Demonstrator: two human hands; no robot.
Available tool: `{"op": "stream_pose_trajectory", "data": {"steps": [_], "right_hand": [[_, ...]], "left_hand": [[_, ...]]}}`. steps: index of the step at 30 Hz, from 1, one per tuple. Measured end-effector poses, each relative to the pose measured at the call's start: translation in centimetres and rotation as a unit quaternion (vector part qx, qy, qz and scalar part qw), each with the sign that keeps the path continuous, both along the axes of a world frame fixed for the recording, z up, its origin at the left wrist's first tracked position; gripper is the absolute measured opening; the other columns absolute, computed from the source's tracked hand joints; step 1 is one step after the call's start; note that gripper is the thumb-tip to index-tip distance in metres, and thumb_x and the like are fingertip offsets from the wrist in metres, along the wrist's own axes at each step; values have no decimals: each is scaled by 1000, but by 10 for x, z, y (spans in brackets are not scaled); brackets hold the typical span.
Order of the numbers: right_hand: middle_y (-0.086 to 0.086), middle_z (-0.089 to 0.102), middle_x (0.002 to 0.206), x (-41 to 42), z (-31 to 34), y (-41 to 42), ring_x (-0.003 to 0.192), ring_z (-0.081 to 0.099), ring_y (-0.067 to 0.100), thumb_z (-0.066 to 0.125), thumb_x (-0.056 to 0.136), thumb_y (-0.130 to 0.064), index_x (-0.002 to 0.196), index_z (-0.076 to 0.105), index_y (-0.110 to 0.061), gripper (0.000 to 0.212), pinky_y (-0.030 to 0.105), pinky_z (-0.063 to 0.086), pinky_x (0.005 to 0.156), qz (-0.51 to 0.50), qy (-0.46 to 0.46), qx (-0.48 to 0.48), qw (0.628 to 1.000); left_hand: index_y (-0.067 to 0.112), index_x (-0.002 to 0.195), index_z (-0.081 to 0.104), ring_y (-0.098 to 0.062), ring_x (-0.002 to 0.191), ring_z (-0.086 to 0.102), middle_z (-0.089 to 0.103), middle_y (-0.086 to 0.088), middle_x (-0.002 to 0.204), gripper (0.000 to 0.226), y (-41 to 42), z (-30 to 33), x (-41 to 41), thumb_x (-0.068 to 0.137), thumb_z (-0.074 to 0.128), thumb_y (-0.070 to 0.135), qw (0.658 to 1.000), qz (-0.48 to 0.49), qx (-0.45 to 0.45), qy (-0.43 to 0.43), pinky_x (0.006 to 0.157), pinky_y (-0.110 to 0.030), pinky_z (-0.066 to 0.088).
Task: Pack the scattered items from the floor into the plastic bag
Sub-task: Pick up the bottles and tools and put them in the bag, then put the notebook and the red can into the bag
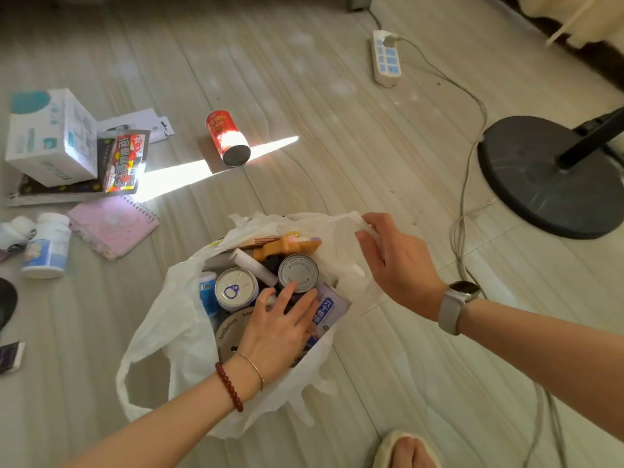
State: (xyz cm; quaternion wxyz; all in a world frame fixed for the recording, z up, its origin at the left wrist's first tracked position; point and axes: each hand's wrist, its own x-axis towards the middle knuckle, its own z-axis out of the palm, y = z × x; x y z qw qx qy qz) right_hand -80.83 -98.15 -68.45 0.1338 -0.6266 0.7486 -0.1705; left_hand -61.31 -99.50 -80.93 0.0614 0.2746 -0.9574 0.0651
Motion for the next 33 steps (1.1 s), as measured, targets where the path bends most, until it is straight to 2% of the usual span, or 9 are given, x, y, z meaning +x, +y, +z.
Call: {"op": "stream_pose_trajectory", "data": {"steps": [4, 6, 9, 13, 15, 18, 23, 29, 33], "right_hand": [[8, 56, 112, 1, -7, -10, 74, 53, 21, 45, 93, -33, 137, 30, -12, 51, 31, 42, 61, 33, 146, 59, 987], [14, 56, 116, 6, -9, -19, 91, 58, 30, 63, 82, -32, 135, 35, -8, 65, 39, 49, 72, 69, 224, 32, 972], [17, 47, 128, 29, -12, -38, 117, 44, 37, 64, 74, -33, 127, 46, -11, 60, 55, 42, 92, 131, 280, 5, 951], [17, 59, 119, 80, -14, -68, 118, 52, 38, 73, 66, -33, 106, 63, -12, 46, 63, 33, 97, 211, 283, 56, 934], [15, 59, 121, 109, -14, -83, 119, 52, 35, 69, 73, -35, 112, 61, -14, 44, 59, 33, 101, 255, 251, 69, 931], [7, 30, 148, 158, -24, -106, 137, 26, 27, 36, 96, -33, 138, 34, -18, 44, 43, 18, 113, 312, 172, 87, 930], [3, 38, 140, 242, -50, -135, 129, 35, 23, 33, 97, -29, 136, 37, -20, 40, 37, 36, 100, 331, 63, 112, 935], [11, 45, 131, 334, -95, -189, 122, 40, 28, 38, 95, -36, 131, 40, -10, 45, 39, 42, 92, 228, -16, 167, 959], [18, 43, 127, 385, -109, -225, 117, 42, 33, 47, 89, -47, 128, 36, -2, 61, 39, 40, 90, 89, -124, 201, 968]], "left_hand": [[24, 107, 60, -24, 115, 42, 63, -2, 117, 33, -8, 22, 12, 78, 46, 32, 998, -2, 24, 56, 94, -44, 28], [23, 107, 59, -24, 115, 42, 63, -4, 116, 32, -18, 33, 20, 80, 45, 33, 996, 44, 30, 78, 94, -44, 29], [25, 109, 56, -21, 116, 42, 60, -4, 119, 32, -40, 45, 42, 82, 43, 35, 986, 128, 45, 94, 96, -43, 28], [25, 110, 54, -18, 111, 43, 60, -5, 116, 34, -63, 57, 93, 81, 41, 36, 955, 264, 66, 118, 96, -41, 27], [23, 108, 57, -19, 108, 49, 62, -5, 114, 36, -73, 57, 129, 81, 37, 36, 928, 346, 76, 111, 96, -41, 30], [18, 106, 62, -27, 105, 54, 62, -8, 114, 44, -85, 50, 193, 76, 34, 36, 873, 465, 113, 97, 95, -46, 34], [15, 133, 41, -31, 132, 31, 35, -11, 143, 50, -89, 29, 278, 86, 49, 30, 786, 589, 177, 61, 103, -47, 27], [12, 144, 10, -33, 142, -1, 2, -12, 155, 73, -113, -15, 313, 89, 47, 41, 749, 604, 267, 41, 113, -43, 17], [4, 143, 15, -40, 141, 5, 10, -19, 153, 70, -100, -37, 305, 89, 51, 31, 744, 613, 260, 53, 114, -45, 18]]}}
